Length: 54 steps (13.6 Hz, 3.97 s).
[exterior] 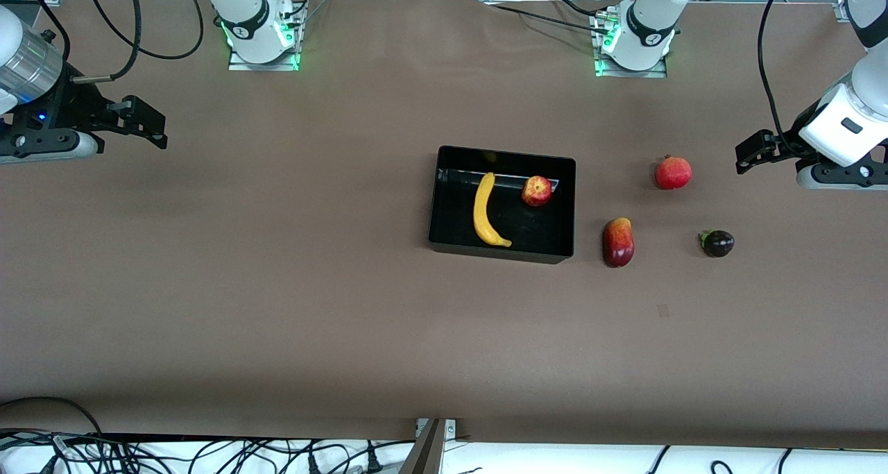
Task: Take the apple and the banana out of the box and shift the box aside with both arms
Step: 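Reach the left gripper into the black box toward the apple, then grasp the red-yellow apple with the left gripper and lift it, then set the apple down beside the mango and open the left gripper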
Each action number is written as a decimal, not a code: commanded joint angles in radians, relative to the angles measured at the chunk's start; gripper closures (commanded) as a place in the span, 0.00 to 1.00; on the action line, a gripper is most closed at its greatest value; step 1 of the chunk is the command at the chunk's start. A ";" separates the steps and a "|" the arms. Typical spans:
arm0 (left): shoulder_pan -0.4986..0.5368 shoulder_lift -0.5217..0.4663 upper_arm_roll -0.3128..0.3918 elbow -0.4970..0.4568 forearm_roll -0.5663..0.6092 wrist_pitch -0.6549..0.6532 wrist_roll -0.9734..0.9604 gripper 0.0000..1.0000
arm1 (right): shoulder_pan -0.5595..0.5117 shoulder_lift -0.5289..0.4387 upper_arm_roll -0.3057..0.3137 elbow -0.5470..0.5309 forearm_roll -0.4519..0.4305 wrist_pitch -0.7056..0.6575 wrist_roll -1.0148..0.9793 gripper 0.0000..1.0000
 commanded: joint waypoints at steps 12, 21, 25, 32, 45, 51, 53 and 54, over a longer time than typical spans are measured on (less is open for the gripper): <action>-0.162 0.159 -0.130 0.027 -0.025 0.001 -0.288 0.00 | -0.002 -0.001 0.002 0.007 0.017 0.006 0.003 0.00; -0.298 0.425 -0.246 -0.115 -0.014 0.333 -0.732 0.00 | -0.003 -0.001 0.002 0.007 0.017 0.006 0.003 0.00; -0.307 0.426 -0.271 -0.298 0.039 0.559 -0.755 0.00 | -0.002 -0.001 0.002 0.007 0.017 0.004 0.005 0.00; -0.307 0.457 -0.275 -0.320 0.087 0.573 -0.748 0.85 | -0.003 0.004 0.002 0.007 0.011 0.055 -0.009 0.00; 0.018 0.325 -0.263 -0.110 0.078 -0.026 -0.090 0.93 | 0.008 -0.004 0.012 0.002 0.010 0.038 0.003 0.00; 0.045 0.321 -0.261 -0.536 0.086 0.479 -0.036 0.91 | 0.008 -0.005 0.012 0.002 0.013 0.035 0.003 0.00; 0.045 0.330 -0.261 -0.536 0.087 0.490 -0.036 0.64 | 0.008 -0.007 0.012 0.002 0.013 0.033 0.005 0.00; 0.045 0.328 -0.261 -0.535 0.087 0.490 -0.043 0.01 | 0.008 -0.007 0.012 0.002 0.014 0.035 0.005 0.00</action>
